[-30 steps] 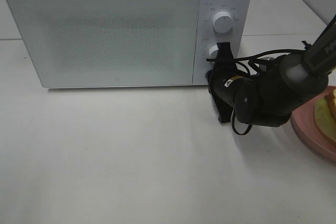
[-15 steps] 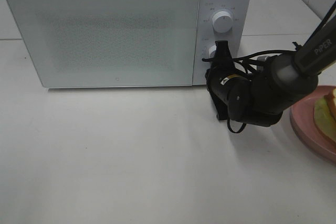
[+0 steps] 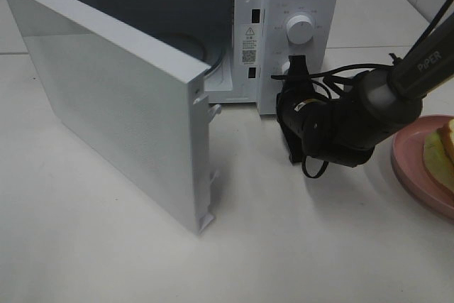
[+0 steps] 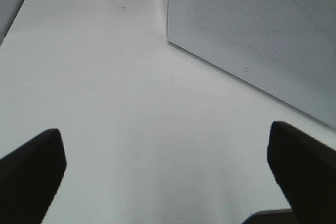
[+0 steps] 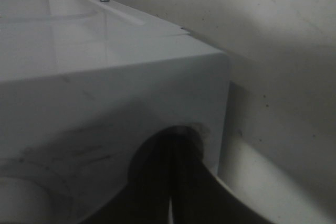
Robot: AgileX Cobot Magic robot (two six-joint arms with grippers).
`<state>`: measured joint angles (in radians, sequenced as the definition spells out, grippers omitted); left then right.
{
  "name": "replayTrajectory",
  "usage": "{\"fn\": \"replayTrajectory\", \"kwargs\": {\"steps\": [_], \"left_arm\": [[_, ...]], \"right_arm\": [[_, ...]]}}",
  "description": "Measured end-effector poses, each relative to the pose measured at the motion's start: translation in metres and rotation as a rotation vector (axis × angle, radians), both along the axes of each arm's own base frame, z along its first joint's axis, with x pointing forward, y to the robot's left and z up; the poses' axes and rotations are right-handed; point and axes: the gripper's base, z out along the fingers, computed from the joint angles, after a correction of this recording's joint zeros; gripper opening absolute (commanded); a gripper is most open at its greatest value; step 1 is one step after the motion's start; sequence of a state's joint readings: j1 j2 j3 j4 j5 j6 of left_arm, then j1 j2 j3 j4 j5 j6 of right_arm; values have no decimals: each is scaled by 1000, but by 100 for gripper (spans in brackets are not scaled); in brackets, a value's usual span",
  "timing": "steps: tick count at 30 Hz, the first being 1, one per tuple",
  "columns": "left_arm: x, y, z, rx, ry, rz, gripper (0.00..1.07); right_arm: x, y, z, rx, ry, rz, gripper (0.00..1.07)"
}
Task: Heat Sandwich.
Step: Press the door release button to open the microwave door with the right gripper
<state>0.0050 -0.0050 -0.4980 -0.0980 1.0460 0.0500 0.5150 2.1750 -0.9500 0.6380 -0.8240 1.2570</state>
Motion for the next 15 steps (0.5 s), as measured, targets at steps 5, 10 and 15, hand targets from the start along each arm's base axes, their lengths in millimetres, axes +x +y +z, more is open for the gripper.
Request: {"fn": "replayTrajectory", "kwargs": {"steps": [5,10,15], "left_arm": [[0,0,0,1,0,1,106],[0,0,0,1,0,1,106],[0,0,0,1,0,1,106]], "right_arm": [[0,0,0,0,1,0,1],[0,0,0,4,11,2,1],[0,0,3,11,26,5,0]]}}
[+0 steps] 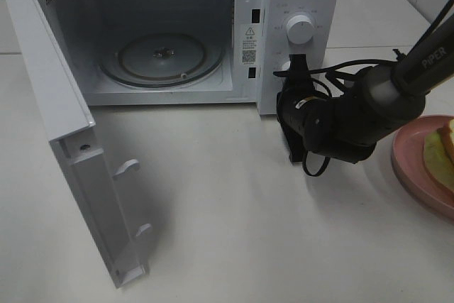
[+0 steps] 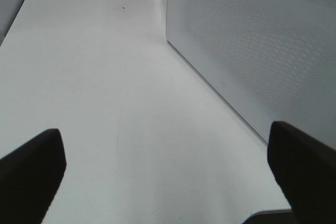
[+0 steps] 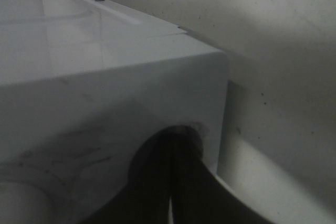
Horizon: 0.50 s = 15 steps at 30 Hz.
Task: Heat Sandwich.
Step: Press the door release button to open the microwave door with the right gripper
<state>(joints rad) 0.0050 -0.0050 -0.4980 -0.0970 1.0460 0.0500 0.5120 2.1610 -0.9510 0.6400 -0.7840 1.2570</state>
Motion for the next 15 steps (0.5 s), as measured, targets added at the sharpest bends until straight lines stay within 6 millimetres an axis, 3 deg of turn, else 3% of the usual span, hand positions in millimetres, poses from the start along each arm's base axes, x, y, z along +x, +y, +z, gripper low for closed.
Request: {"fn": "replayTrajectory", "kwargs": {"steps": [15], "left_arm": [[0,0,0,0,0,0,106]], "right_arm": [[-11,-12,7,29,-10,64,0]]}}
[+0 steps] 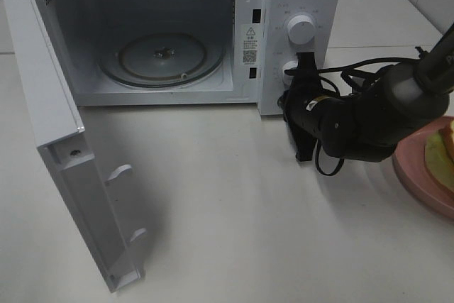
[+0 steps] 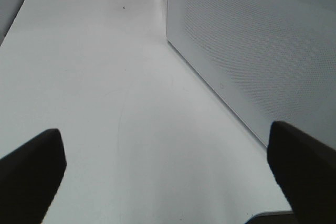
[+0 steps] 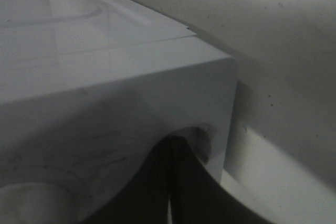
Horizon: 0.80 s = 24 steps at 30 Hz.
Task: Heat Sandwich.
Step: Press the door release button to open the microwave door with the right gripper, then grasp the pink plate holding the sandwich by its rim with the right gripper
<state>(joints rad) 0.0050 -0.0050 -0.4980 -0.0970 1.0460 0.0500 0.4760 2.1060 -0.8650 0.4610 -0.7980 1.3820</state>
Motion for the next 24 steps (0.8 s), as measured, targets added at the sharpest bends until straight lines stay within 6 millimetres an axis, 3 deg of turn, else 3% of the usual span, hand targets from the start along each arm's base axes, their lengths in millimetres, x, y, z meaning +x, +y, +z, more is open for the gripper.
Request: {"fn": "replayTrajectory", "kwargs": {"steps": [15,24], "left_arm": [[0,0,0,0,0,0,106],[0,0,0,0,0,0,106]], "right_arm": [[-31,-9,10,-37,95,81,1],[-50,-9,45,-167,127,261,2]]}}
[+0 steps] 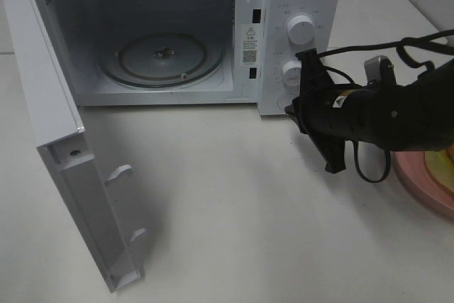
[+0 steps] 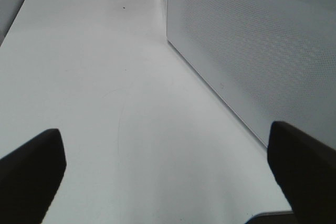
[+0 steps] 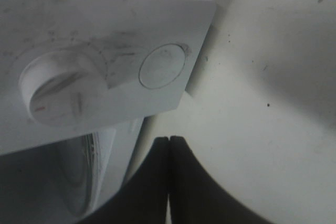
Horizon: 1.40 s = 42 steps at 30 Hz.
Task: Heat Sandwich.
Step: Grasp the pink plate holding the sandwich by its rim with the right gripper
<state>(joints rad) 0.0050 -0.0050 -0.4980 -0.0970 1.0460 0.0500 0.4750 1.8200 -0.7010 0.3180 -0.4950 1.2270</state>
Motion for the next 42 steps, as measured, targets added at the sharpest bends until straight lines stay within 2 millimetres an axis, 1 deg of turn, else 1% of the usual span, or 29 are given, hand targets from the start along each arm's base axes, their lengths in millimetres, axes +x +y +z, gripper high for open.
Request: {"fn": "replayTrajectory", "kwargs": {"steps": [1,4,6,7,8,9,13,14,18,19,20,22,23,24,25,26,28,29,31,32,33,34,36,37,38,40,41,42], "left_arm": [[0,0,0,0,0,0,106],[0,0,0,0,0,0,106],[0,0,0,0,0,0,106],[0,0,0,0,0,0,106],[0,0,0,0,0,0,106],[0,0,0,0,0,0,106],[0,0,0,0,0,0,106],[0,0,0,0,0,0,106],[0,0,0,0,0,0,106],[0,0,0,0,0,0,106],[0,0,0,0,0,0,106],[0,0,0,0,0,0,106],[0,0,0,0,0,0,106],[0,0,0,0,0,0,106],[0,0,0,0,0,0,106],[0,0,0,0,0,0,106],[0,0,0,0,0,0,106],[0,0,0,0,0,0,106],[0,0,0,0,0,0,106],[0,0,0,0,0,0,106],[0,0,0,0,0,0,106],[0,0,0,0,0,0,106],[0,0,0,0,0,0,106],[0,0,0,0,0,0,106],[0,0,0,0,0,0,106],[0,0,0,0,0,0,106],[0,0,0,0,0,0,106],[0,0,0,0,0,0,106]], "right_arm": [[0,0,0,0,0,0,2],[-9,1,10,-109,29,138,3],[-11,1,12,-137,42,172,3],[-16,0,16,-203,50,248,3],[-19,0,18,-237,58,287,4],[-19,0,18,-237,58,287,4],[-30,-3,24,-388,98,464,5],[-30,-3,24,-388,98,464,5],[-43,-7,32,-548,119,679,6],[-43,-7,32,-548,119,679,6],[-48,-9,34,-609,126,772,7],[-53,-11,36,-669,132,872,7],[-53,-11,36,-669,132,872,7],[-55,-12,36,-700,134,927,8],[-60,-13,38,-754,130,1027,9],[-62,-14,39,-775,130,1071,10],[-64,-16,40,-788,132,1099,12],[-66,-20,42,-808,148,1149,15],[-68,-26,42,-808,180,1167,20],[-68,-26,42,-808,180,1167,20],[-69,-32,43,-805,207,1171,23],[-69,-35,44,-801,226,1172,31],[-69,-40,47,-803,255,1179,43],[-69,-40,47,-803,255,1179,43],[-68,-43,51,-817,275,1193,54],[-68,-45,56,-833,294,1212,68],[-66,-47,64,-861,299,1229,75],[-66,-47,64,-861,299,1229,75]]}}
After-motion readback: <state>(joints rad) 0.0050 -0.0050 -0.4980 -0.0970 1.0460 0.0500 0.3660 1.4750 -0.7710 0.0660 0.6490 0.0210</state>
